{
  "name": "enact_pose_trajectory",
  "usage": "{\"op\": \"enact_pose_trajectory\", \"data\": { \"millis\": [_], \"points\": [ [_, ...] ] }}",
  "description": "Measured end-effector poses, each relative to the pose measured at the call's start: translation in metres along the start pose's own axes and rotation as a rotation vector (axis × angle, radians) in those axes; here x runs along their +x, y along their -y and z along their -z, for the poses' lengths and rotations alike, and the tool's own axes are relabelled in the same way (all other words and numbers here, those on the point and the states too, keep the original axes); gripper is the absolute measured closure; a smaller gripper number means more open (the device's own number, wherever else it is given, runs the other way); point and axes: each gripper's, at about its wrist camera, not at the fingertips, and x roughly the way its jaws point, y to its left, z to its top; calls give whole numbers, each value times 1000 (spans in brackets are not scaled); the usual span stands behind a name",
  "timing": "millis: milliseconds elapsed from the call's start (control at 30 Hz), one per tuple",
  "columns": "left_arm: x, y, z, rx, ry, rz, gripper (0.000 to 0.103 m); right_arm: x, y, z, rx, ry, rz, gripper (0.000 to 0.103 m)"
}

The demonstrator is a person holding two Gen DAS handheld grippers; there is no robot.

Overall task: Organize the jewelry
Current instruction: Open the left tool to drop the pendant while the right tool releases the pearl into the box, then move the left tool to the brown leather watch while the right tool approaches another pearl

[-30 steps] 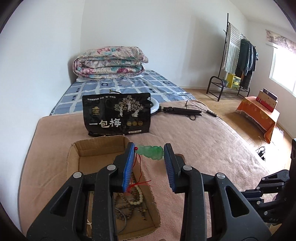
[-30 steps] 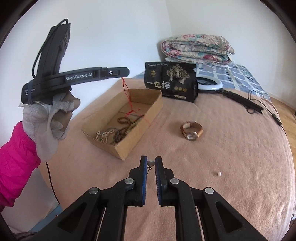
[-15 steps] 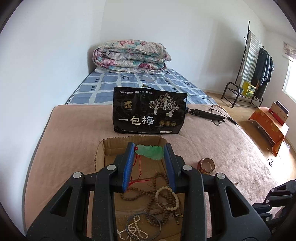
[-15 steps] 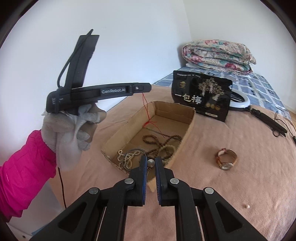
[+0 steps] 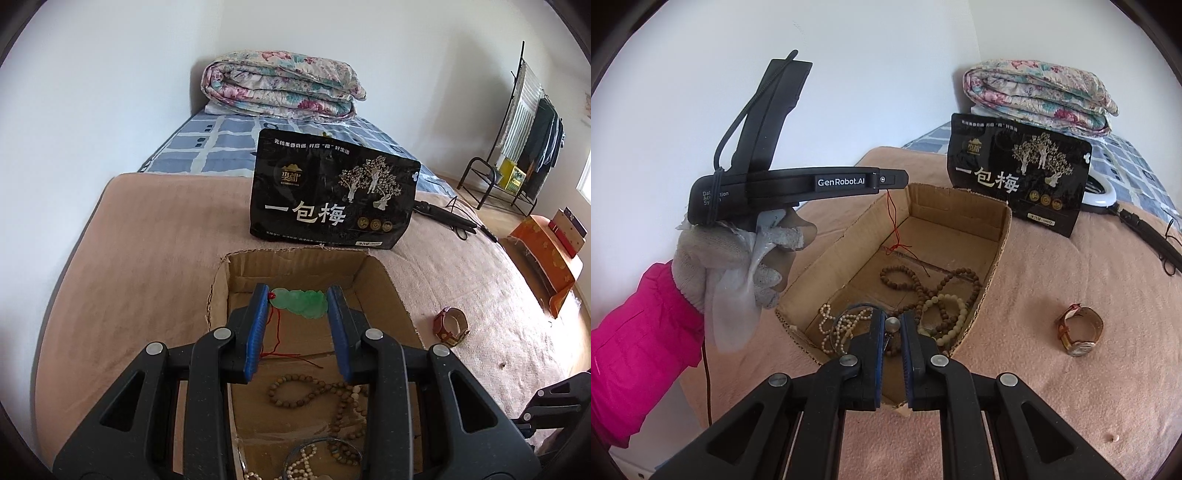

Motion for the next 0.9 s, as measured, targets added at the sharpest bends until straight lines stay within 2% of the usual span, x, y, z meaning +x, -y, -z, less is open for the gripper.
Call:
{"op": "enact_pose_trajectory", "data": {
  "millis": [300,333,367,400,433,467,500,667,900],
  "points": [
    [9,-4,2,4,-21,-4,71,19,0,1,0,-24,-4,95],
    [9,-4,2,1,-19,-3,70,20,0,1,-3,-25,-2,89],
    [8,-4,2,-4,-23,1,68,20,-1,1,-3,-24,1,72],
    [8,-5,2,-10,-25,8,60,20,-1,0,-2,-19,1,64],
    [7,-6,2,-14,-20,10,52,19,-1,1,1,-13,2,48],
    [5,-6,2,-14,-14,7,49,18,-1,1,3,-9,6,37],
    [4,-6,3,-11,-10,-2,46,17,-1,1,5,-4,7,34],
    [-1,-5,5,-3,-10,-13,46,11,0,1,10,10,30,19],
    [-12,1,6,17,-3,-28,46,4,2,4,14,20,51,14]
  ]
}}
